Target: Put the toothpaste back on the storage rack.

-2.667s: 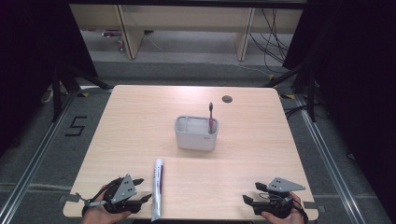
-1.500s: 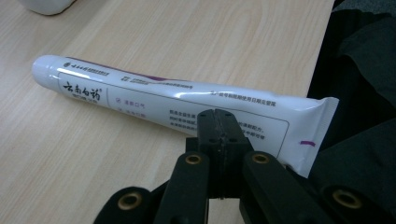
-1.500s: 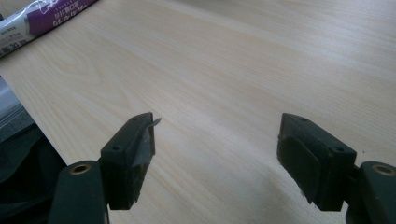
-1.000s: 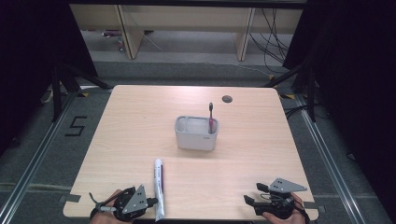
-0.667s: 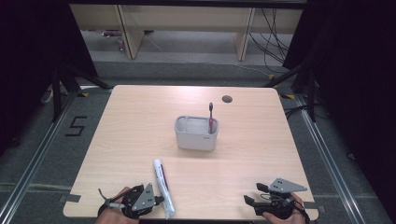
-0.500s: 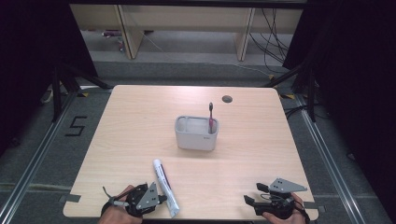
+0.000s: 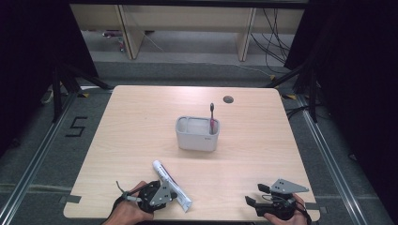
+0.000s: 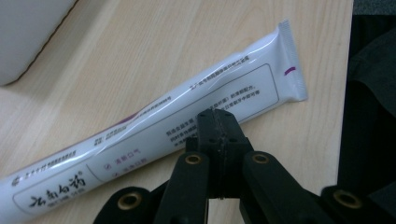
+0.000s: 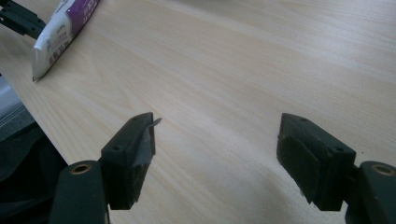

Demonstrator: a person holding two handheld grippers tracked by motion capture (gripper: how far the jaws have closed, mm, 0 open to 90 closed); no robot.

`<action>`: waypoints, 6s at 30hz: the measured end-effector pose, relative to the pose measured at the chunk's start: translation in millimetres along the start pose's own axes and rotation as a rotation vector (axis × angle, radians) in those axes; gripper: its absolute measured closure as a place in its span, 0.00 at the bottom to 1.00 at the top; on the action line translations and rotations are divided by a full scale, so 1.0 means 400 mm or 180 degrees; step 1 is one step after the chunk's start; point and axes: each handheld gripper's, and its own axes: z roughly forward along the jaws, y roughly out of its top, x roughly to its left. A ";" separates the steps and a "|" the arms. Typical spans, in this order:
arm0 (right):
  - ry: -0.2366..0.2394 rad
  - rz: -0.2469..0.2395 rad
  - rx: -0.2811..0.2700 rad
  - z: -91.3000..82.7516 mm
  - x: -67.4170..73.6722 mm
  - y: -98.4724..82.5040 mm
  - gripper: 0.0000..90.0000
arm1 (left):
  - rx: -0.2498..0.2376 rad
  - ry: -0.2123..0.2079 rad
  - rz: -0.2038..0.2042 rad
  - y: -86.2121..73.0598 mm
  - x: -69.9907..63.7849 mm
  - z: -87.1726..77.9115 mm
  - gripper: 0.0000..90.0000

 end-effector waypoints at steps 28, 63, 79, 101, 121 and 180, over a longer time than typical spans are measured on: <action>0.0012 0.0079 0.0019 0.001 0.003 -0.001 0.32 | 0.0007 -0.0006 0.0083 0.092 0.043 0.066 1.00; -0.0019 0.0002 -0.0026 -0.001 -0.003 0.000 0.32 | 0.0135 0.0055 0.0049 0.156 0.107 0.138 1.00; -0.0005 0.0001 -0.0029 -0.001 -0.004 0.000 0.32 | 0.0215 -0.0025 0.0088 0.162 0.133 0.096 0.80; 0.0038 0.0003 0.0020 0.004 0.000 0.000 0.32 | 0.0767 -0.0039 -0.0036 0.116 0.226 0.033 0.45; 0.0030 -0.0012 0.0016 0.004 0.001 0.000 0.32 | 0.1100 -0.0186 0.0149 0.120 0.226 0.080 0.51; 0.0066 0.0002 0.0009 0.003 0.000 0.001 0.32 | 0.1564 -0.0502 0.0188 0.158 0.239 0.127 0.78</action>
